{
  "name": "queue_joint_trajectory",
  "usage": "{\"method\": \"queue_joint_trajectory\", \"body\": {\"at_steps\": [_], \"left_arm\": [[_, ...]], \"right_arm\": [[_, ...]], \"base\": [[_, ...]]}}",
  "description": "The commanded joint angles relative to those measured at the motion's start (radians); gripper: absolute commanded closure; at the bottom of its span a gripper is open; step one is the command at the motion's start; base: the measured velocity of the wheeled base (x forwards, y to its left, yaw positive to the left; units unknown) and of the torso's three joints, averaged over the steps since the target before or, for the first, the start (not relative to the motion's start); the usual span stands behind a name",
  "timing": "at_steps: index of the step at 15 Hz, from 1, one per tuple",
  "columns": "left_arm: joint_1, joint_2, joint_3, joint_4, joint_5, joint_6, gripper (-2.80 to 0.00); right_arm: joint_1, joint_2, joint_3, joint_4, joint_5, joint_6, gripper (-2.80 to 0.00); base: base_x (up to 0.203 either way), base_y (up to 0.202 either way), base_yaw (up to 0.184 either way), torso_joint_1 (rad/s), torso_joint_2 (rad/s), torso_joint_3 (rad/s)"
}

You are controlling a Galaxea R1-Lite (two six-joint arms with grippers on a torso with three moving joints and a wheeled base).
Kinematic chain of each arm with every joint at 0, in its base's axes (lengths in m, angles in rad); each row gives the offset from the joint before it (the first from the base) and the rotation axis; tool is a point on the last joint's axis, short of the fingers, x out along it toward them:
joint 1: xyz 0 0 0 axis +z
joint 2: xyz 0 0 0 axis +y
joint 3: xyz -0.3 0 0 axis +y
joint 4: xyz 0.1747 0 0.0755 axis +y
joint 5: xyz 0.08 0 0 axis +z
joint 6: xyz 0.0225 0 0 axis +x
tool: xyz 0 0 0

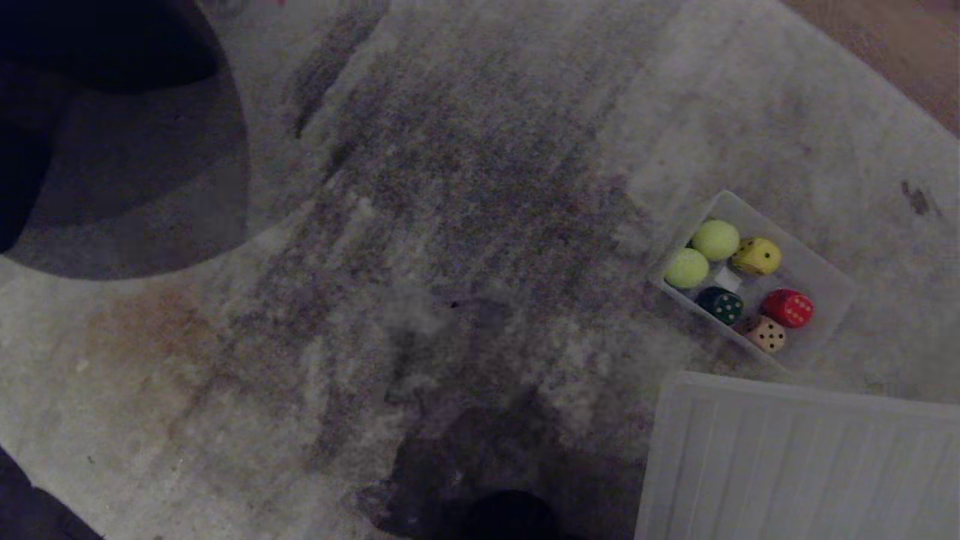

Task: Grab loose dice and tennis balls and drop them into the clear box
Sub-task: Close the lid

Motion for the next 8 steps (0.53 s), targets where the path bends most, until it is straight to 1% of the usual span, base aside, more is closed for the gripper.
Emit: {"method": "queue_joint_trajectory", "body": {"at_steps": [1,8], "left_arm": [[0.001,0.002,0.002,0.001,0.001,-0.002,0.0],[0.001,0.002,0.002,0.0,0.001,-0.002,0.0]], "right_arm": [[0.0,0.002,0.0,0.001,-0.001,0.0,0.0],[0.0,0.0,0.001,0.001,-0.001,-0.001,0.0]], "base": [[0.001,0.011,-0.166,0.002,0.0,0.001],[0.0,0.011,-0.161,0.002,0.0,0.003]]}}
